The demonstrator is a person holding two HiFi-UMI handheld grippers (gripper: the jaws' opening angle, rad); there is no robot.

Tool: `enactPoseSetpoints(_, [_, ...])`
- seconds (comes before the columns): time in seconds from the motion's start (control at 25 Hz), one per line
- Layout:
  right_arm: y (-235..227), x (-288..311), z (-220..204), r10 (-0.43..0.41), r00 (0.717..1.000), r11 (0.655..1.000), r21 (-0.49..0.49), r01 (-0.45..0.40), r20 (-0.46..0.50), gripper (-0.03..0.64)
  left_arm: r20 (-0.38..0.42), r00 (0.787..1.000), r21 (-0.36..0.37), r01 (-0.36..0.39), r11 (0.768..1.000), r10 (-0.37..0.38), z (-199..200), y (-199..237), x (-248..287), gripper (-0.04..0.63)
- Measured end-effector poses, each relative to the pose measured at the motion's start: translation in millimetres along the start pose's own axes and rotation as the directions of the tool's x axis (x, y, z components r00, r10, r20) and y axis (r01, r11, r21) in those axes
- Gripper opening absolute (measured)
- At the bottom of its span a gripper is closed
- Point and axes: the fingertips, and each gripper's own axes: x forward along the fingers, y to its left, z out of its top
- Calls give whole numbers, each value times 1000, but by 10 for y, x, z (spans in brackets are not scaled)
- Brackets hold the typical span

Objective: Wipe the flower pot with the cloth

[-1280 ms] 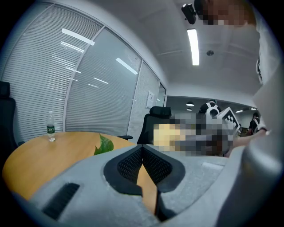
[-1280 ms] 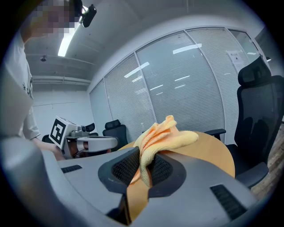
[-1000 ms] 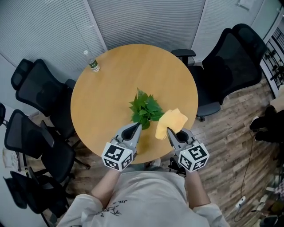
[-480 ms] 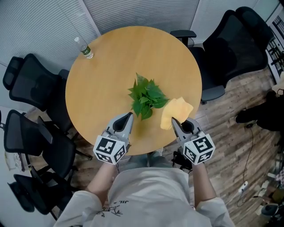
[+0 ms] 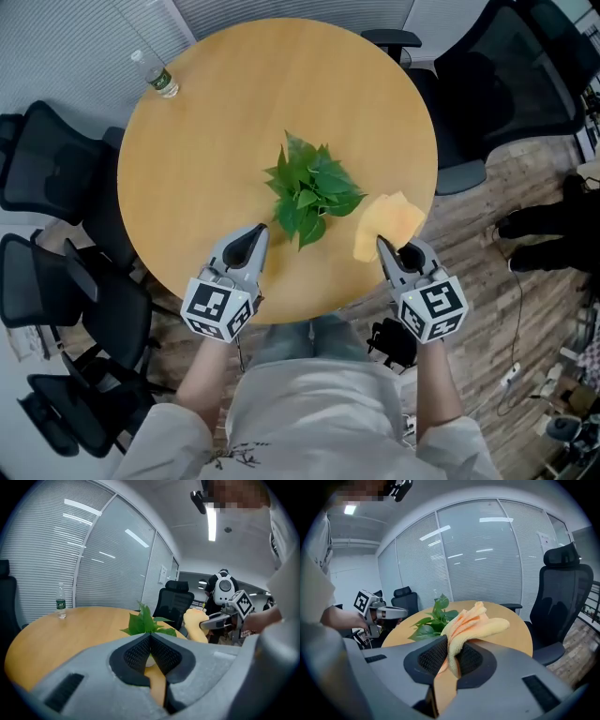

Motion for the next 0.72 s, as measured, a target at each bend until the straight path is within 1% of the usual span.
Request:
enactPoseSetpoints(0.12, [-132,83,-114,-26,999,1000,3,26,-24,46,-26,1000,2,2,1000,-2,-187,39,59,9])
enactPoseSetpoints(0.28, [-222,190,-279,-42,998,999,23,43,-55,46,-65,998,2,27,1000,-26,-429,32,147,11])
enactPoseSetpoints(0.52, [-279,423,-407,-56,994,998,-14,54,-96,46,-91,992,-6,89,996,-90,-684,9,367,15])
enactPoseSetpoints(0.56, [-291,457,-428,-57,993,998,-19,56,-102,46,-97,991,-4,96,995,-96,-727,13,409,28])
enactPoseSetpoints(0.72, [-362,596,-527,-66,988,997,-52,59,-137,46,-105,986,14,129,992,-127,-854,11,571,120])
